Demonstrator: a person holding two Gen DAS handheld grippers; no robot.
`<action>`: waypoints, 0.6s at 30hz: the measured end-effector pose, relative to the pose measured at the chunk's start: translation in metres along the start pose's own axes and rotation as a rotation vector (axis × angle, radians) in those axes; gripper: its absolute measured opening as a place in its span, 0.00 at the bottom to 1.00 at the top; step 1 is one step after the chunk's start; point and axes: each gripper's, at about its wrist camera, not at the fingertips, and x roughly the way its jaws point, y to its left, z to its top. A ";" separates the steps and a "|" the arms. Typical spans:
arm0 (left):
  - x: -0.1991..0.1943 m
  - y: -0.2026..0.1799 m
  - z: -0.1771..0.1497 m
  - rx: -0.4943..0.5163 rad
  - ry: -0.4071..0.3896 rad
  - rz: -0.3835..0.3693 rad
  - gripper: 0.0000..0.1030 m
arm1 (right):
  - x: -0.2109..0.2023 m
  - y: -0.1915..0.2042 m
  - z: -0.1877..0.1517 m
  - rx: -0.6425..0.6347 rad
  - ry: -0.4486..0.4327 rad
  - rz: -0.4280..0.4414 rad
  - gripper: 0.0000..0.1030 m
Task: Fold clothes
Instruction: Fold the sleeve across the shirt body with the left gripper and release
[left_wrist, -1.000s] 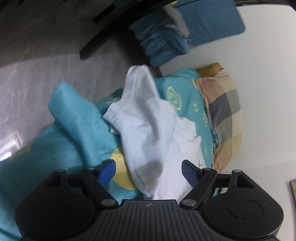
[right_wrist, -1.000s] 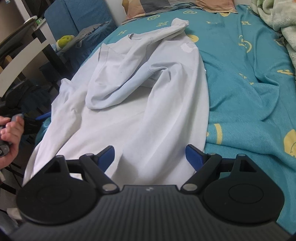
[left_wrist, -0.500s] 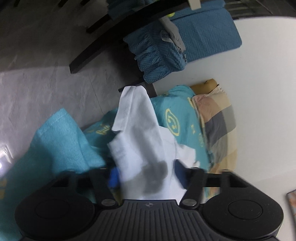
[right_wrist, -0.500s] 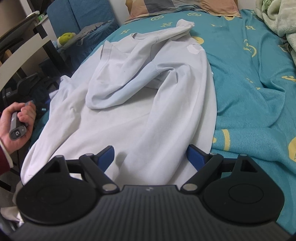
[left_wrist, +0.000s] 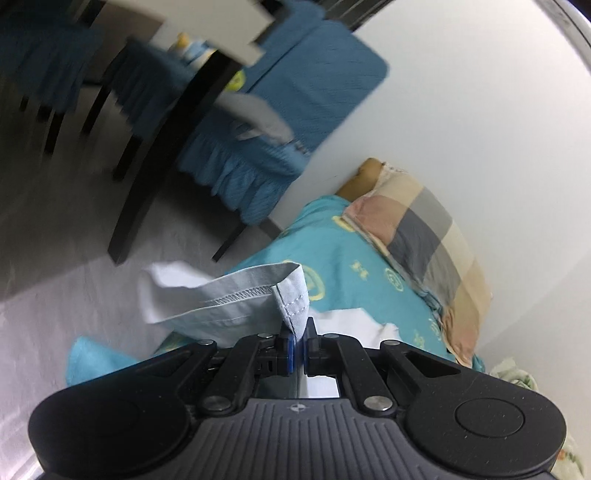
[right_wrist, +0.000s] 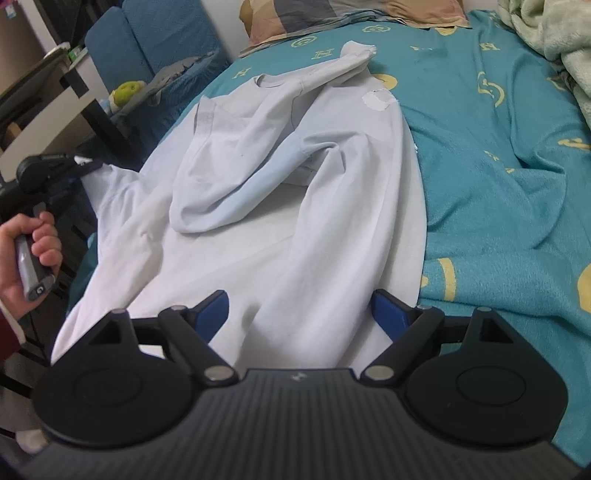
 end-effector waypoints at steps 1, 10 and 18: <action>-0.001 -0.014 0.000 0.030 -0.003 -0.004 0.04 | -0.001 -0.001 0.000 0.009 -0.001 0.004 0.83; -0.008 -0.183 -0.051 0.494 0.015 -0.123 0.05 | -0.009 -0.013 0.003 0.081 -0.019 0.024 0.83; 0.034 -0.248 -0.168 0.681 0.210 -0.136 0.07 | -0.017 -0.025 0.003 0.135 -0.044 0.015 0.83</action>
